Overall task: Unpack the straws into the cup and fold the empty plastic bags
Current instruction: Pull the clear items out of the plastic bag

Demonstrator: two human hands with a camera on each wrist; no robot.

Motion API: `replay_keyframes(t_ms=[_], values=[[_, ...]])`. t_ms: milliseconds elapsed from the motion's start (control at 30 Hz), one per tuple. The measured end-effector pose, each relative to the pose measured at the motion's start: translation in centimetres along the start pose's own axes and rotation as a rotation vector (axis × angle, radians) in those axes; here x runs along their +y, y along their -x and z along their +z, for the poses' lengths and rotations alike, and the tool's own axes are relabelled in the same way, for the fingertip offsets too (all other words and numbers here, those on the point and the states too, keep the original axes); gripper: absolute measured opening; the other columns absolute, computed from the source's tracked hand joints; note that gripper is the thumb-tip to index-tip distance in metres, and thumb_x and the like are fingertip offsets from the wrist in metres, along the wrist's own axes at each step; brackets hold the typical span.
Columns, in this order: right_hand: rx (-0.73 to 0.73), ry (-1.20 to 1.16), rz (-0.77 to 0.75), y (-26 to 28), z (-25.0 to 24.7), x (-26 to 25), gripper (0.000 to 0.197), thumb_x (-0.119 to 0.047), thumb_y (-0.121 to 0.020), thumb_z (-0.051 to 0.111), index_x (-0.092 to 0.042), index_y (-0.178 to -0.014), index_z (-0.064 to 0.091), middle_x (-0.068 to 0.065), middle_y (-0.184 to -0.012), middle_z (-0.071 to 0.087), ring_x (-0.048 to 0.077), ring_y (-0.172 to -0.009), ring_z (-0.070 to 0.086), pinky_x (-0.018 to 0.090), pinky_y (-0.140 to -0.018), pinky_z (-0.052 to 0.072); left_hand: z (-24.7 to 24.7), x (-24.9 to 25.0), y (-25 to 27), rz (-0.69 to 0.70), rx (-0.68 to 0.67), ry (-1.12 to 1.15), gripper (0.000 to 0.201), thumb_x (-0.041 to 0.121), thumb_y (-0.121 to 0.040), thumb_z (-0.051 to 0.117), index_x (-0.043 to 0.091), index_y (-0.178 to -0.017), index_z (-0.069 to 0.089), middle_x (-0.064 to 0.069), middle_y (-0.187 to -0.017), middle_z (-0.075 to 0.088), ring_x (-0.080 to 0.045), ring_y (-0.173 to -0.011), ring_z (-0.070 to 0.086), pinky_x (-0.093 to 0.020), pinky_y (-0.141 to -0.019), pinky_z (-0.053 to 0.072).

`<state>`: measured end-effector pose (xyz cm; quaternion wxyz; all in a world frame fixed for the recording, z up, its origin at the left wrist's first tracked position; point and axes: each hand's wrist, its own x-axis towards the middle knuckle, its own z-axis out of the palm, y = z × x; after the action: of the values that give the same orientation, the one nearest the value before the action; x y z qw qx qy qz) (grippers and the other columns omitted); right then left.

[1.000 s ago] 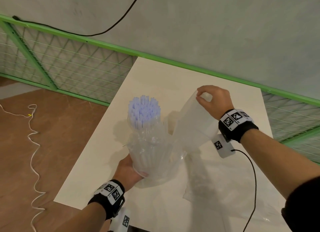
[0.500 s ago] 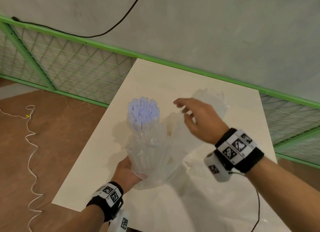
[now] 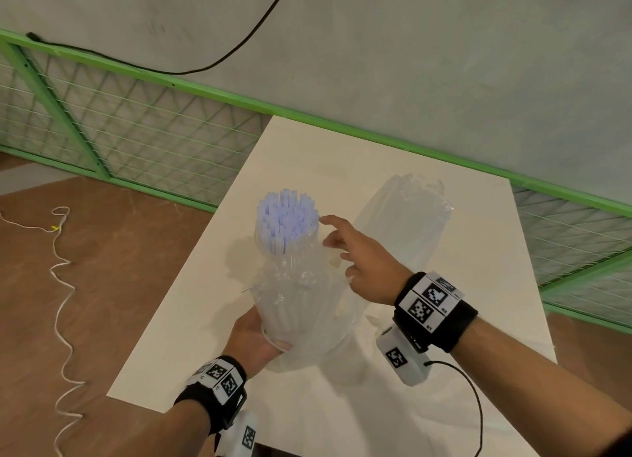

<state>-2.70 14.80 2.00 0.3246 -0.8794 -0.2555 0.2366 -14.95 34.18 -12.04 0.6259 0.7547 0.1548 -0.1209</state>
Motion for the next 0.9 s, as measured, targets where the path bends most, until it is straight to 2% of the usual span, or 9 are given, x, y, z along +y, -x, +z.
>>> replay_keyframes(t_ms=[100,167,233,333,400,500,633,767,900], values=[[-0.012,-0.071,-0.028,1.0,-0.3,0.7,0.081,0.02,-0.066,0.034,-0.019,-0.136,0.045,0.006,-0.116,0.051,0.016,-0.116,0.051,0.028,-0.1,0.044,0.0,0.0,-0.1,-0.008,0.014,-0.009,0.056,0.015,-0.048,0.08,0.027,-0.099,0.059,0.011,-0.099,0.067,0.013,-0.081,0.064,-0.011,-0.07,0.052],[-0.04,-0.073,-0.048,1.7,-0.4,0.9,0.073,0.019,-0.065,0.04,-0.022,-0.123,0.054,0.004,-0.116,0.05,0.012,-0.114,0.051,0.028,-0.098,0.046,0.0,-0.4,-0.3,-0.024,0.01,-0.019,0.058,0.016,-0.047,0.082,0.027,-0.1,0.06,0.009,-0.097,0.07,0.01,-0.083,0.066,-0.018,-0.077,0.052],[-0.074,-0.098,-0.043,2.6,-0.5,0.9,0.063,0.012,-0.068,0.051,-0.028,-0.116,0.053,-0.002,-0.122,0.05,0.008,-0.118,0.049,0.026,-0.097,0.046,-0.1,-1.1,-0.6,-0.035,0.031,-0.015,0.065,0.022,-0.045,0.085,0.027,-0.106,0.063,0.009,-0.094,0.073,0.002,-0.088,0.068,-0.026,-0.083,0.054],[-0.109,-0.17,-0.026,4.1,0.0,0.6,0.057,-0.01,-0.07,0.066,-0.032,-0.12,0.049,-0.015,-0.129,0.051,0.002,-0.123,0.047,0.021,-0.098,0.044,-0.1,-1.6,-0.9,-0.034,0.064,-0.081,0.071,0.027,-0.047,0.086,0.027,-0.115,0.064,0.013,-0.096,0.073,-0.004,-0.095,0.067,-0.028,-0.086,0.054],[-0.025,-0.187,-0.056,4.8,0.9,0.4,0.056,-0.015,-0.072,0.076,-0.029,-0.12,0.049,-0.018,-0.125,0.054,0.001,-0.119,0.049,0.02,-0.097,0.043,0.0,-1.5,-0.9,-0.037,0.067,-0.092,0.067,0.021,-0.053,0.088,0.028,-0.115,0.063,0.013,-0.095,0.072,-0.004,-0.094,0.067,-0.026,-0.083,0.054],[0.181,-0.214,-0.129,5.2,2.6,0.1,0.049,-0.014,-0.073,0.081,-0.024,-0.112,0.054,-0.011,-0.108,0.059,0.007,-0.103,0.055,0.021,-0.09,0.045,0.2,-1.0,-0.7,-0.024,0.06,-0.109,0.062,0.018,-0.06,0.087,0.033,-0.114,0.061,0.014,-0.093,0.072,0.0,-0.091,0.066,-0.019,-0.074,0.05],[0.357,-0.261,-0.158,5.0,4.0,-0.1,0.043,-0.011,-0.072,0.081,-0.024,-0.107,0.06,-0.012,-0.097,0.061,0.011,-0.095,0.059,0.023,-0.085,0.049,0.2,-0.7,-0.4,-0.019,0.059,-0.041,0.066,0.032,-0.048,0.086,0.034,-0.11,0.064,0.013,-0.092,0.074,-0.001,-0.089,0.068,-0.023,-0.077,0.053],[0.458,-0.261,-0.167,4.9,4.9,-0.5,0.033,-0.009,-0.071,0.078,-0.024,-0.094,0.061,-0.01,-0.099,0.064,0.012,-0.093,0.061,0.019,-0.079,0.046,0.3,-0.9,-0.4,-0.025,0.054,0.004,0.066,0.03,-0.048,0.087,0.034,-0.109,0.064,0.015,-0.092,0.074,0.004,-0.086,0.068,-0.02,-0.076,0.052],[0.525,-0.315,-0.143,4.7,5.9,-1.0,0.04,-0.007,-0.07,0.076,-0.025,-0.1,0.056,-0.006,-0.091,0.065,0.015,-0.085,0.059,0.014,-0.076,0.041,0.3,-1.0,-0.6,-0.021,0.062,0.003,0.067,0.04,-0.038,0.082,0.038,-0.101,0.062,0.011,-0.091,0.074,-0.002,-0.088,0.068,-0.025,-0.08,0.054]])
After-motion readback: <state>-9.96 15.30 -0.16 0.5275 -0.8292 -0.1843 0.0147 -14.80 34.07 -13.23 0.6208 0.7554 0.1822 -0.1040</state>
